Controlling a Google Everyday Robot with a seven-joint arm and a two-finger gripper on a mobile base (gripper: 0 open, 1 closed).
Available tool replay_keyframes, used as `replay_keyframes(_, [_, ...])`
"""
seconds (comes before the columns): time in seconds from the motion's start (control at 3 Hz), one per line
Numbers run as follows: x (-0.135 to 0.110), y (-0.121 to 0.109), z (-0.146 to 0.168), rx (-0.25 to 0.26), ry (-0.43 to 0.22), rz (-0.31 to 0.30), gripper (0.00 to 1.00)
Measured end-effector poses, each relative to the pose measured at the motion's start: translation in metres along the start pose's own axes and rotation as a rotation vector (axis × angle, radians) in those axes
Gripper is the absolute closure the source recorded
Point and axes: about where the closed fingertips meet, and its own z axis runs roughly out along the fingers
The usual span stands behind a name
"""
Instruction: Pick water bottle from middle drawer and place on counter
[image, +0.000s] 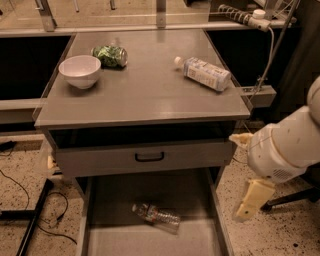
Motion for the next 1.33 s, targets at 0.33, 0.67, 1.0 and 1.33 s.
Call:
replay_keyframes(0.33, [0.021,-0.002,0.062,0.006,-0.026,0.016,0.00])
replay_keyframes(0.67, [0.019,0.006,0.070,-0.011,-0.026,0.009,0.00])
replay_keyframes(1.0, [0.009,0.028,0.123,-0.093,-0.063,0.016,0.00])
replay_keyframes(1.33, [0.003,0.047,0.190,-0.159,-0.113,0.026,0.00])
